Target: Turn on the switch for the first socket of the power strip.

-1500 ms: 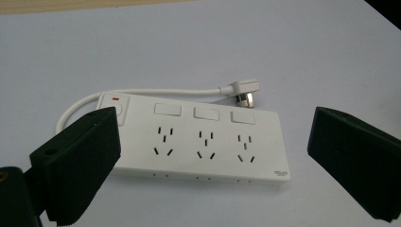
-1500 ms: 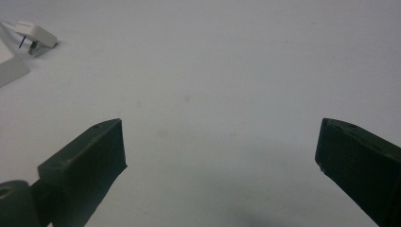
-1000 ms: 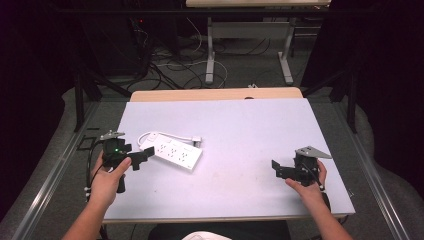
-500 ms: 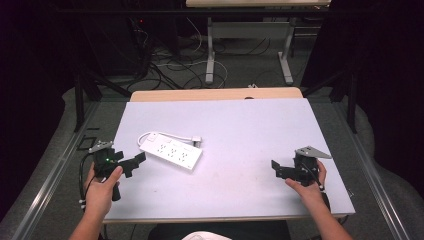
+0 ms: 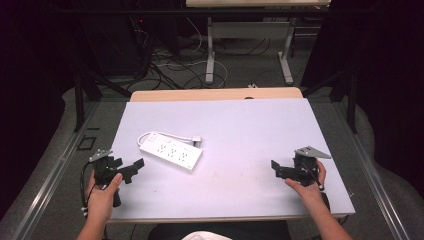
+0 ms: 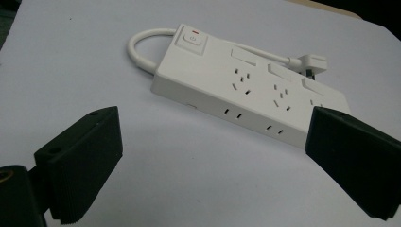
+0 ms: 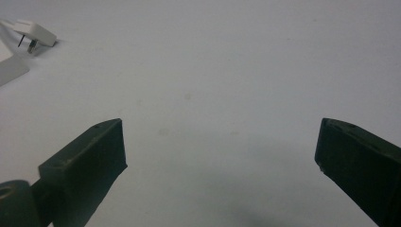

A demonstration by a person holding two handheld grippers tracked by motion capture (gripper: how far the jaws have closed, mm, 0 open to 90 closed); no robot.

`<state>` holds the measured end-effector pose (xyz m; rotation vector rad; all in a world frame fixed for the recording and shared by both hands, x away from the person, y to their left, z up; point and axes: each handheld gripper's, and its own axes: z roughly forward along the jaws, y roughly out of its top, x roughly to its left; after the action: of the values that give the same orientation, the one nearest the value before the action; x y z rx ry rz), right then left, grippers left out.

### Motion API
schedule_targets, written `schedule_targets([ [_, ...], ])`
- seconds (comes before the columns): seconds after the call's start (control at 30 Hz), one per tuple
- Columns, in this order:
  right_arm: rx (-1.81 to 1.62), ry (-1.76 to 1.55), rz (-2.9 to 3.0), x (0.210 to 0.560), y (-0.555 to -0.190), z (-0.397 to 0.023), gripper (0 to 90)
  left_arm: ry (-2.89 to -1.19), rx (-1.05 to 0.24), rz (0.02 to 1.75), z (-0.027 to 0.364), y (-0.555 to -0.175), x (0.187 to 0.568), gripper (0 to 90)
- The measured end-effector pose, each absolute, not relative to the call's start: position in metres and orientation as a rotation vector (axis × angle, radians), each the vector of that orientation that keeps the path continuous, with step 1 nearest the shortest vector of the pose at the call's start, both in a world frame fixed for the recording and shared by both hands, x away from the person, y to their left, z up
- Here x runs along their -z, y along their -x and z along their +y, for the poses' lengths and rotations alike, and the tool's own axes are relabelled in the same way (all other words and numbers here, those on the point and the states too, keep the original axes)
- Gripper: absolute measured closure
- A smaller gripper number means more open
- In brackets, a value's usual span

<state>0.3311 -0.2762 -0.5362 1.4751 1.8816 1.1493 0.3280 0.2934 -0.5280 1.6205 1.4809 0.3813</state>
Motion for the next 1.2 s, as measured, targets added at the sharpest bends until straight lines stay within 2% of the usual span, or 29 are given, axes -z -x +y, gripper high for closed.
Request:
schedule_targets([
  [0.4, -1.148, -1.463, 1.888, 0.536, -0.331, -0.277, 2.0, -1.674, -0.432, 1.489, 0.295, -0.328, 0.543, 4.6],
  [0.57, -1.146, -1.459, 1.89, 0.536, -0.332, -0.278, 2.1, -1.687, -0.394, 1.485, 0.295, -0.328, 0.548, 4.6],
  [1.2, -1.154, -1.455, 1.89, 0.536, -0.332, -0.278, 2.1, -1.733, -0.392, 1.475, 0.289, -0.329, 0.556, 4.0],
])
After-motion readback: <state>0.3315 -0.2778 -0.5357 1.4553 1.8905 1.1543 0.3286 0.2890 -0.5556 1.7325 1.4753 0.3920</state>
